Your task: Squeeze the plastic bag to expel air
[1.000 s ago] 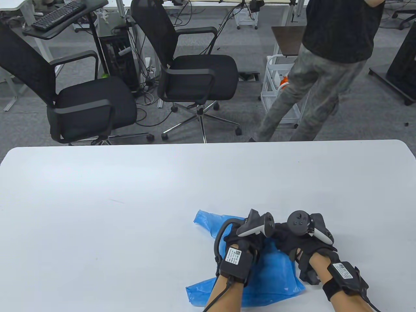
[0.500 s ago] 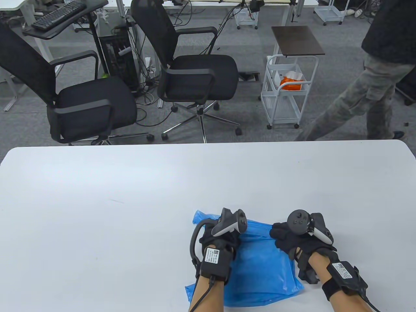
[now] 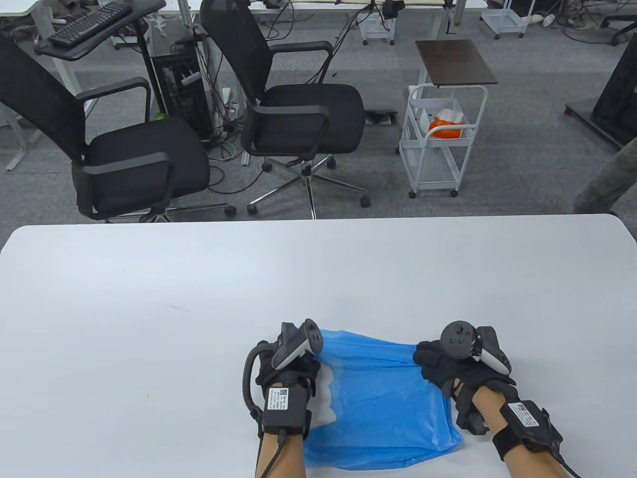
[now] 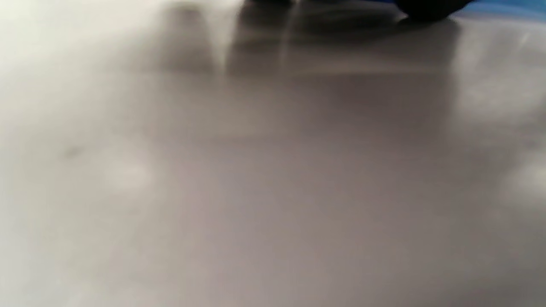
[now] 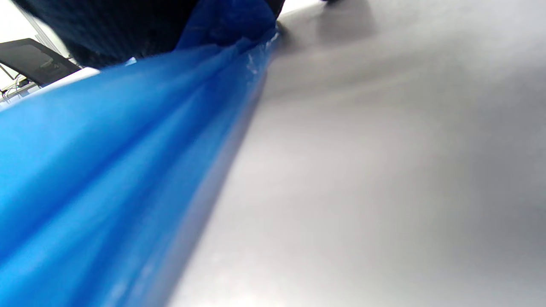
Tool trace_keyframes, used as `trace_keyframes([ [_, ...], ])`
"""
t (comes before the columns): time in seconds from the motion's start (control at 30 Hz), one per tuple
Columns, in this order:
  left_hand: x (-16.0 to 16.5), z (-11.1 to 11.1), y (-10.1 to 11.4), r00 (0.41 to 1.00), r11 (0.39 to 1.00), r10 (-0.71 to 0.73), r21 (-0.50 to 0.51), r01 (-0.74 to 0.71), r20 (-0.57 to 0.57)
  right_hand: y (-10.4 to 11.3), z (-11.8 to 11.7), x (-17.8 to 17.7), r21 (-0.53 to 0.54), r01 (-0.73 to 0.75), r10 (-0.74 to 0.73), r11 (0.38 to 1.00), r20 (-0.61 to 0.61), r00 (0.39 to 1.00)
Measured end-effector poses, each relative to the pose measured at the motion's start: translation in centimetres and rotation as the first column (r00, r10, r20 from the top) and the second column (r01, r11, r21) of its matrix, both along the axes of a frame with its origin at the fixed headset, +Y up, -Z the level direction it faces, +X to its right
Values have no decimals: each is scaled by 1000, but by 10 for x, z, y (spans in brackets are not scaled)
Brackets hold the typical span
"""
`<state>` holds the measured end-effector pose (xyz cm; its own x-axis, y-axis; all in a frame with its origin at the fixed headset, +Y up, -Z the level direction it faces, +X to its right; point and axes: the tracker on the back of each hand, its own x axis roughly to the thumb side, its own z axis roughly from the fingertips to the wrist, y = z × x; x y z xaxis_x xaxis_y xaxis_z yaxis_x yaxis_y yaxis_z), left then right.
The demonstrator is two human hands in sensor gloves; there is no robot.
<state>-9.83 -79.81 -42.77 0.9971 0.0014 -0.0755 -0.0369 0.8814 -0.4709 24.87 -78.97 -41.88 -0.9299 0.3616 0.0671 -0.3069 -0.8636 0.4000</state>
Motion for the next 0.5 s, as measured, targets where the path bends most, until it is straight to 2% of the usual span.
trace_keyframes([
  [0.4, 1, 1, -1, 1000, 1000, 14, 4, -14, -15, 2, 0, -2, 12, -23, 23, 1000, -3, 1000],
  [0.5, 2, 1, 0, 1000, 1000, 11, -3, -11, -27, 7, -3, -7, -50, -82, 82, 995, -9, 997],
])
